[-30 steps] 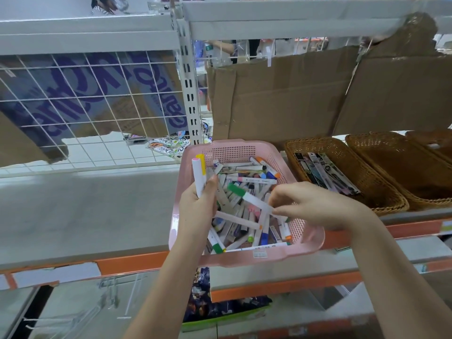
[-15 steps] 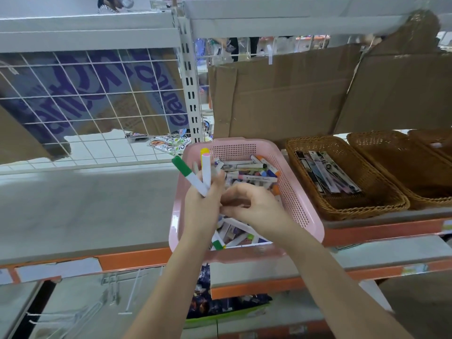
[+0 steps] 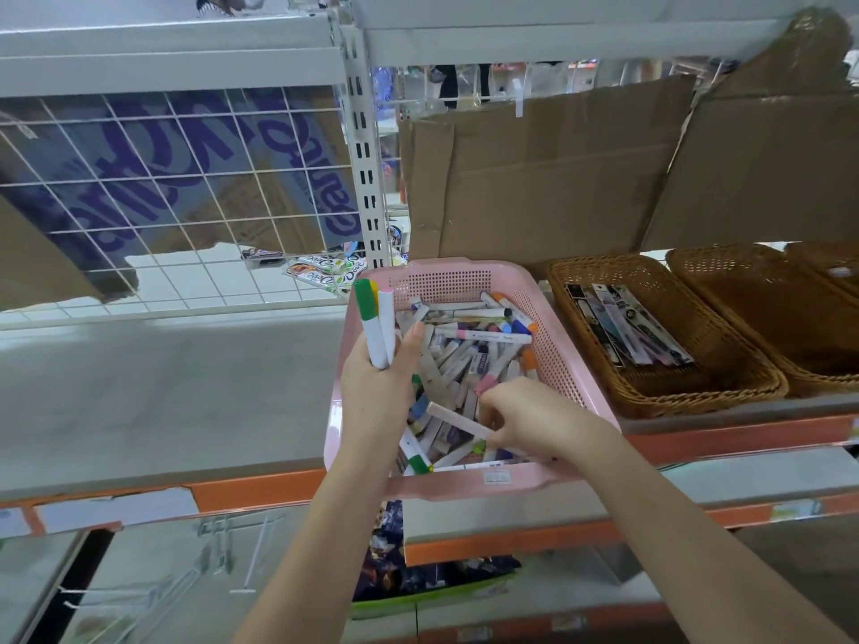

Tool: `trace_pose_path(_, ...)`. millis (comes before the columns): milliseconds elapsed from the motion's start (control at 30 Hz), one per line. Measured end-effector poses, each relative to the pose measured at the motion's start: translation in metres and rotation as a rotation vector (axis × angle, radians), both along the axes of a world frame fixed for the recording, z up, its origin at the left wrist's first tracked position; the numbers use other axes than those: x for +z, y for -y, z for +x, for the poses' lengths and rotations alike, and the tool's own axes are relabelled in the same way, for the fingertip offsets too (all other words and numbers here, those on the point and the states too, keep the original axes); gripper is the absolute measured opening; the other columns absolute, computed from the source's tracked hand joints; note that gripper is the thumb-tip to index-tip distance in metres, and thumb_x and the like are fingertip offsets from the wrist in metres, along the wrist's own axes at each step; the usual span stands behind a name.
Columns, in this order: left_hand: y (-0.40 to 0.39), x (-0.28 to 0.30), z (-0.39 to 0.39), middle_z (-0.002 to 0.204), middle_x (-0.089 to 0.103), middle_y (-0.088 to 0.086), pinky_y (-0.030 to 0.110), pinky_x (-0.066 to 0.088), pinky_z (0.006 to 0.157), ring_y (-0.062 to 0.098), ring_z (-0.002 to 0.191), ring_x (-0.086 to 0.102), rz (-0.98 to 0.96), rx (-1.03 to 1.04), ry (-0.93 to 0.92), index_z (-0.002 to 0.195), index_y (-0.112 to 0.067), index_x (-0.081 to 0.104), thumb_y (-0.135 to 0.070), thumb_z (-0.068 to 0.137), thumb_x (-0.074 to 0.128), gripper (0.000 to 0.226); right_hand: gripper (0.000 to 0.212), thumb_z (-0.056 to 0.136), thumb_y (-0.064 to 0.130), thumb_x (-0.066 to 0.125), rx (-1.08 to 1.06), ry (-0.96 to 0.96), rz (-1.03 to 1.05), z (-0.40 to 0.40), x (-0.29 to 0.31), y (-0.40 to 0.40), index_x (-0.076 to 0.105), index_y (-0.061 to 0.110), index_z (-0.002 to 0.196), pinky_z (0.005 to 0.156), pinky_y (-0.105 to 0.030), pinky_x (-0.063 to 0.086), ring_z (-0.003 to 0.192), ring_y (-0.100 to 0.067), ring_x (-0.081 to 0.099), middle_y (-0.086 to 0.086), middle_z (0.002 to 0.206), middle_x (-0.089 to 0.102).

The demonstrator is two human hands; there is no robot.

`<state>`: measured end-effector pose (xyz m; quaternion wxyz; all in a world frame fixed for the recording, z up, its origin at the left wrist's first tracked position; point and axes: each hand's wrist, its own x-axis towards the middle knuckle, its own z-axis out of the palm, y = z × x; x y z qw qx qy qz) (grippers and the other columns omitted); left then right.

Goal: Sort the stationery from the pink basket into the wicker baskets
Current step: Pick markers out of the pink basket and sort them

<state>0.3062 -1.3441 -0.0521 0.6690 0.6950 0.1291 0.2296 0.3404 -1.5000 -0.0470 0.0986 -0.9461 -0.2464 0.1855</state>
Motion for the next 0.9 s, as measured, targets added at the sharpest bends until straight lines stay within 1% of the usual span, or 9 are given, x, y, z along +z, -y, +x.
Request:
trace_pose_path(133, 0.000, 0.000, -0.001, 0.047, 0.033, -0.013, 0.016, 0.031, 0.043, 0.005, 0.045, 0.030, 0.012, -0.037, -0.011, 0.056, -0.032, 0.043, -0.039, 0.087, 0.063, 0.037, 0.012, 0.090, 0.018, 0.061, -0.022, -0.100, 0.233, 0.003, 0.013, 0.014, 0.061, 0.022, 0.102, 0.076, -0.026, 0.055, 0.085, -0.006, 0.062, 0.009, 0.098, 0.064)
trace_pose_path(267, 0.000, 0.000, -0.002, 0.051, 0.035, -0.011, 0.014, 0.032, 0.040, 0.005, 0.045, 0.032, -0.020, -0.081, 0.024, 0.065, -0.024, 0.043, -0.040, 0.086, 0.064, 0.034, 0.013, 0.090, 0.019, 0.062, -0.043, -0.169, 0.548, 0.001, 0.035, 0.019, 0.060, 0.031, 0.094, 0.067, -0.016, 0.051, 0.080, 0.007, 0.063, 0.010, 0.096, 0.067)
trace_pose_path(367, 0.002, 0.001, -0.004, 0.054, 0.043, -0.012, 0.013, 0.036, 0.044, 0.004, 0.047, 0.039, 0.017, -0.142, 0.066, 0.068, -0.026, 0.052, -0.046, 0.082, 0.067, 0.028, 0.017, 0.088, 0.016, 0.065, -0.088, -0.204, 0.864, -0.008, 0.047, 0.014, 0.066, 0.027, 0.101, 0.072, -0.014, 0.052, 0.088, 0.002, 0.065, 0.009, 0.096, 0.071)
trace_pose_path(433, 0.006, 0.004, -0.006, 0.054, 0.051, -0.015, 0.011, 0.039, 0.047, -0.002, 0.048, 0.046, -0.010, -0.185, 0.099, 0.077, -0.023, 0.059, -0.048, 0.079, 0.069, 0.026, 0.022, 0.087, 0.011, 0.065, -0.073, -0.147, 0.983, -0.015, 0.051, 0.007, 0.069, 0.024, 0.104, 0.075, -0.011, 0.050, 0.089, -0.003, 0.066, 0.009, 0.096, 0.072)
trace_pose_path(500, 0.008, 0.005, -0.007, 0.062, 0.060, -0.004, 0.017, 0.046, 0.051, 0.002, 0.057, 0.056, -0.036, -0.220, 0.112, 0.091, -0.013, 0.064, -0.055, 0.073, 0.071, 0.046, 0.024, 0.084, 0.008, 0.068, -0.054, -0.065, 1.035, -0.020, 0.049, -0.004, 0.070, 0.021, 0.104, 0.080, -0.014, 0.051, 0.089, -0.004, 0.067, 0.007, 0.094, 0.073)
trace_pose_path(567, 0.008, 0.006, -0.007, 0.084, 0.067, 0.011, 0.031, 0.055, 0.067, 0.019, 0.076, 0.065, -0.020, -0.219, 0.094, 0.097, -0.010, 0.064, -0.059, 0.069, 0.069, 0.057, 0.024, 0.082, 0.009, 0.071, -0.081, -0.038, 1.060, -0.024, 0.045, -0.012, 0.067, 0.022, 0.102, 0.086, -0.024, 0.053, 0.090, -0.005, 0.067, 0.005, 0.091, 0.072)
trace_pose_path(633, 0.009, 0.007, -0.008, 0.090, 0.070, 0.008, 0.029, 0.056, 0.071, 0.021, 0.088, 0.067, -0.025, -0.241, 0.106, 0.099, -0.016, 0.066, -0.055, 0.069, 0.067, 0.049, 0.025, 0.081, 0.008, 0.071, -0.123, -0.036, 1.078, -0.025, 0.040, -0.017, 0.062, 0.023, 0.098, 0.086, -0.026, 0.054, 0.089, -0.004, 0.067, 0.004, 0.091, 0.072)
trace_pose_path(733, 0.010, 0.008, -0.007, 0.089, 0.072, -0.004, 0.019, 0.052, 0.068, 0.011, 0.087, 0.068, -0.024, -0.290, 0.096, 0.091, -0.033, 0.069, -0.055, 0.066, 0.068, 0.033, 0.025, 0.081, 0.007, 0.070, -0.141, 0.049, 1.050, -0.026, 0.036, -0.020, 0.056, 0.025, 0.090, 0.076, -0.017, 0.054, 0.083, 0.000, 0.066, 0.006, 0.088, 0.070)
trace_pose_path(900, 0.010, 0.005, -0.007, 0.084, 0.072, -0.004, 0.021, 0.050, 0.068, 0.011, 0.083, 0.068, 0.014, -0.300, 0.082, 0.090, -0.025, 0.067, -0.047, 0.086, 0.060, 0.024, 0.029, 0.078, 0.005, 0.072, -0.094, 0.027, 1.048, -0.027, 0.034, -0.021, 0.060, 0.031, 0.087, 0.071, -0.009, 0.050, 0.081, 0.004, 0.065, 0.012, 0.081, 0.069)
